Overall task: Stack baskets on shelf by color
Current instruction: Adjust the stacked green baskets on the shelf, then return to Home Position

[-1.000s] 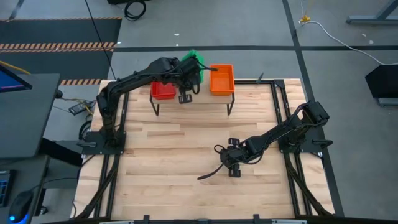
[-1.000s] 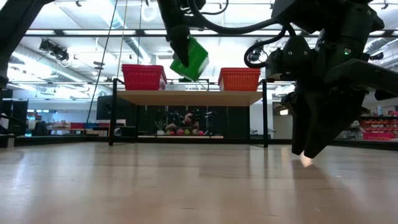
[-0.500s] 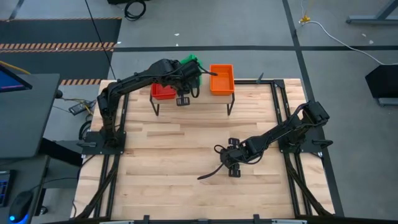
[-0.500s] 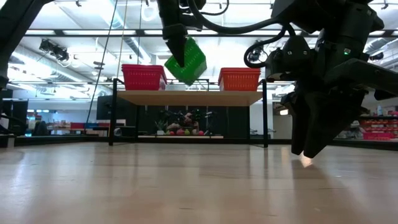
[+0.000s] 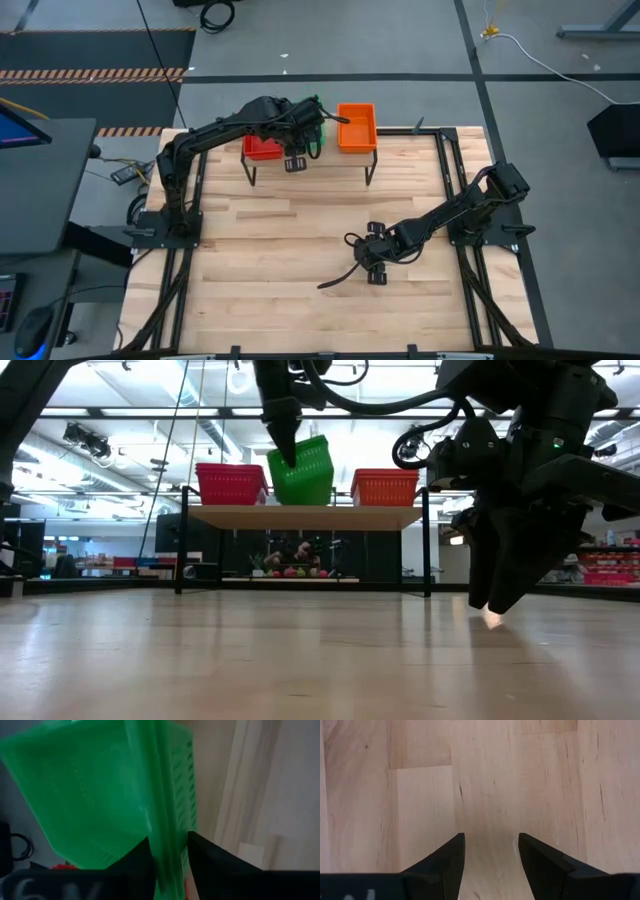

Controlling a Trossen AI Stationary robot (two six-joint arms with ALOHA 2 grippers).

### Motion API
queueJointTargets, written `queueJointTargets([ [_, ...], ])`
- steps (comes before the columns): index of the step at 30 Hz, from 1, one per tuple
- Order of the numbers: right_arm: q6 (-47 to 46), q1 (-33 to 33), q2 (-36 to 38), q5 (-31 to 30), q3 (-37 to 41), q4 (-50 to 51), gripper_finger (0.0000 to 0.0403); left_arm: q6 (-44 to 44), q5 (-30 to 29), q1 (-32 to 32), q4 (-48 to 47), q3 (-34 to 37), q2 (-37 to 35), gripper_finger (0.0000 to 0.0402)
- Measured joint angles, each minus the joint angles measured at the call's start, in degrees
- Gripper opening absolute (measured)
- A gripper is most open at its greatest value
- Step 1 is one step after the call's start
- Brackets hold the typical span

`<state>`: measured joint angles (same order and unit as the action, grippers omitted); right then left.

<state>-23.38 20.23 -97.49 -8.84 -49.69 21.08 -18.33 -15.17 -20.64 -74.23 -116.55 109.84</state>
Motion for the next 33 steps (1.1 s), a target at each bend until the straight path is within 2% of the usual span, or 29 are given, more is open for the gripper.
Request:
queueJointTargets([
  [23, -0.44, 0.0, 0.0, 0.02, 0.0, -0.01, 0.0191, 0.03, 0.17, 0.91, 0.98, 0.09, -0.17, 0.0108],
  [29, -2.29, 0.01, 1.5, 1.48, -0.02, -1.44, 0.0191, -0.65, 0.2, 2.61, 3.88, 0.09, -2.8, 0.0107],
  [33, -2.54, -0.06, 5.37, 1.46, -0.02, -0.48, 0.0191, -0.05, 0.19, 3.64, 7.97, 0.09, -6.14, 0.0107],
])
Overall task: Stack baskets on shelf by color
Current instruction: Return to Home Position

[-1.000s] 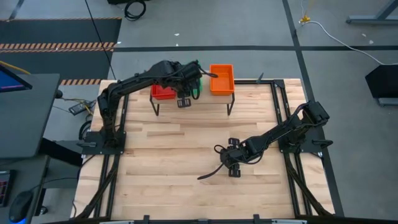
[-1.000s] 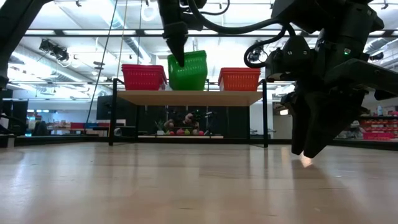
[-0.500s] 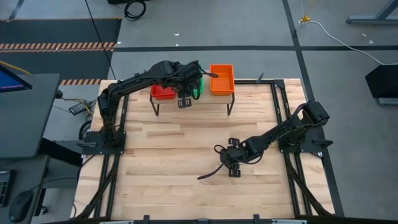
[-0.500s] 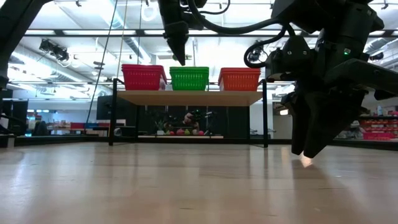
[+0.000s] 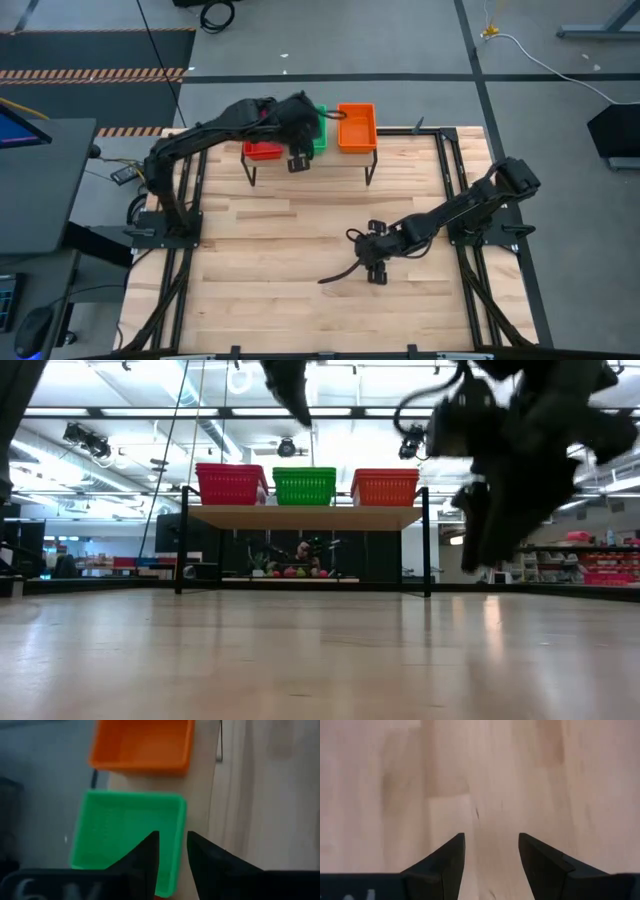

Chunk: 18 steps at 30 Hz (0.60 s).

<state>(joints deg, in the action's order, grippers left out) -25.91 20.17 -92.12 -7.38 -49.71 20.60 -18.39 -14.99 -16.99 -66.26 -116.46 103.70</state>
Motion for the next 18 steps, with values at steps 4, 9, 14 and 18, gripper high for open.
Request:
queueJointTargets([
  [4, 0.48, -1.47, 6.11, -0.31, 0.0, 0.4, 0.0191, 1.53, 0.84, 0.76, 2.38, -0.02, -4.46, 0.0107],
  [9, 1.64, -3.66, 14.83, -4.88, -0.04, 3.34, 0.0191, 4.08, 7.86, -0.07, 7.29, 4.13, -10.92, 0.0107],
  [14, 4.68, -6.43, 21.84, -8.48, -0.04, 7.86, 0.0191, 6.17, 8.21, -0.09, 20.08, 21.35, -21.16, 0.0107],
  [18, 5.53, -8.76, 24.85, -8.85, -0.04, 8.01, 0.0191, 8.29, 8.24, 1.58, 32.85, 38.62, -30.66, 0.0107],
])
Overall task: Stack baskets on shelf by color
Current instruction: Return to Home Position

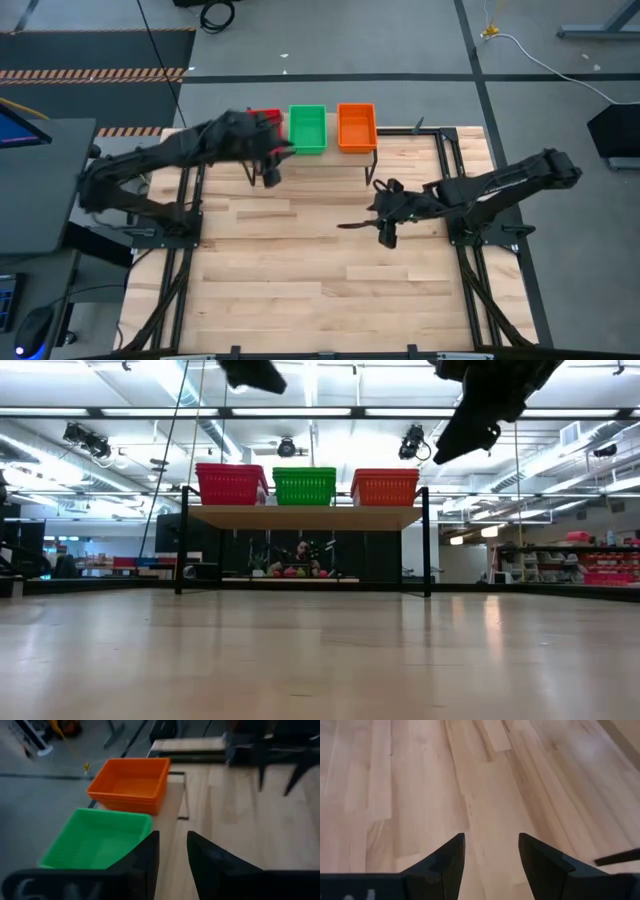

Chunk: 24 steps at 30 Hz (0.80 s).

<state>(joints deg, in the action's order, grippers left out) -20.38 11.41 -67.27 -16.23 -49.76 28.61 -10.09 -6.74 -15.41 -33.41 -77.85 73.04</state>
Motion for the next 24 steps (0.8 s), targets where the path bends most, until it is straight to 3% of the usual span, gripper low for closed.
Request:
queueJointTargets([
  [7, 6.59, -1.13, 0.87, -1.63, 0.0, -0.3, 0.0191, 3.7, 0.02, 3.97, 18.31, 25.14, -17.2, 0.0099],
  [14, 8.61, -1.11, 5.97, -3.16, 0.54, -0.68, 0.0191, 8.9, -0.13, 6.0, 22.84, 41.25, -34.35, 0.0094],
  [24, 4.83, -1.05, 27.79, -0.88, 22.32, -15.46, 0.0191, 10.51, -1.79, 11.19, 22.74, 55.2, -54.32, 0.0093],
])
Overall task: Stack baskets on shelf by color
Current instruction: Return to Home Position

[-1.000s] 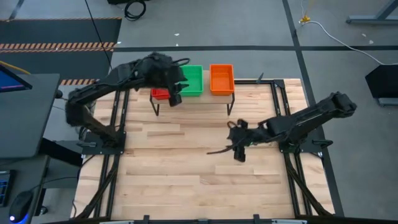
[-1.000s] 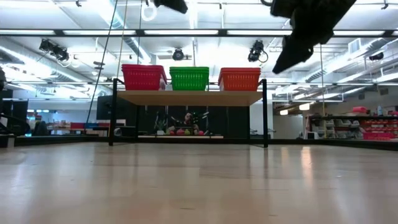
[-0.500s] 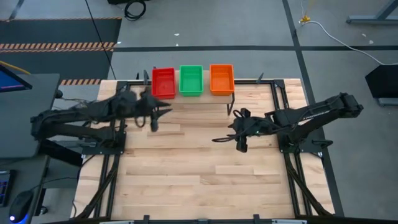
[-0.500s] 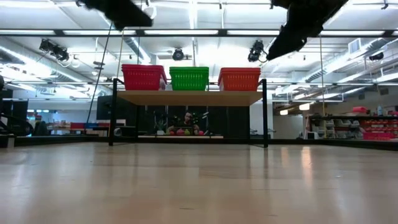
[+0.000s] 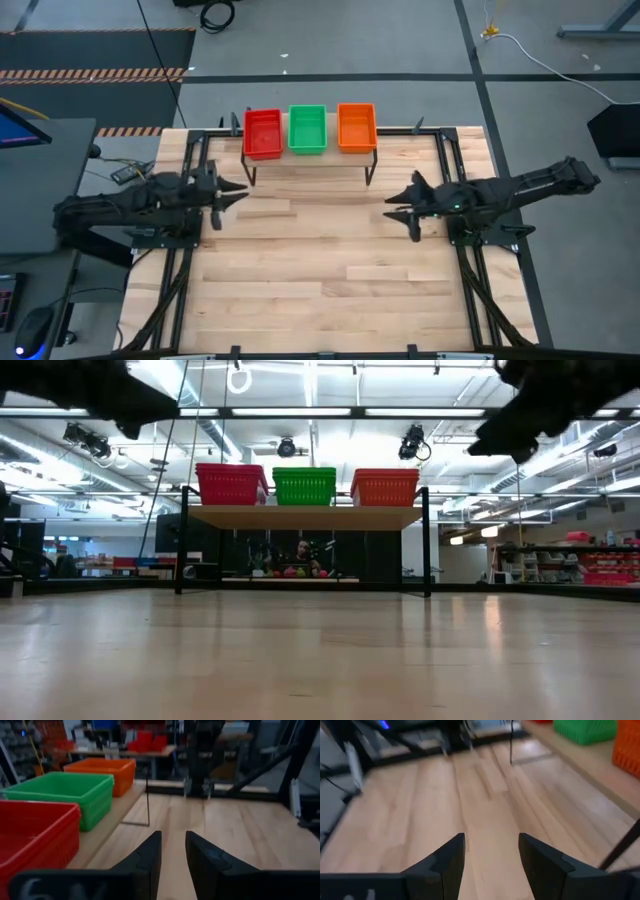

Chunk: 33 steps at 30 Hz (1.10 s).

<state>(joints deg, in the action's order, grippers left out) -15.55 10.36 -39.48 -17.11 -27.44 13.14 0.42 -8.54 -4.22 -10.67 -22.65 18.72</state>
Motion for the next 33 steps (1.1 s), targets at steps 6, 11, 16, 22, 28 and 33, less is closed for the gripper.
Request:
queueJointTargets([
  [6, 4.97, 0.05, 12.75, 0.69, 10.53, -11.29, 0.0191, 0.44, 0.04, 1.28, 0.71, 6.24, -10.9, 0.0093],
  [11, 8.91, 0.05, 20.31, 0.69, 16.92, -16.64, 0.0191, 1.9, 0.02, 1.52, 1.66, 12.51, -17.83, 0.0093],
  [16, 8.9, -0.01, 23.82, 0.84, 23.53, -23.03, 0.0191, 1.95, 0.04, 1.52, 7.28, 17.42, -18.05, 0.0093],
  [22, 8.31, -0.01, 23.96, 2.19, 27.05, -26.04, 0.0191, 2.01, 0.02, 1.52, 13.16, 21.71, -18.09, 0.0093],
  [28, 10.19, -0.03, 23.82, 2.19, 27.06, -26.56, 0.0191, 3.4, 0.18, 1.57, 13.3, 22.14, -17.74, 0.0093],
  [33, 10.83, -0.03, 23.3, 2.21, 27.06, -25.83, 0.0191, 3.46, 0.17, 1.57, 13.18, 22.14, -17.69, 0.0094],
])
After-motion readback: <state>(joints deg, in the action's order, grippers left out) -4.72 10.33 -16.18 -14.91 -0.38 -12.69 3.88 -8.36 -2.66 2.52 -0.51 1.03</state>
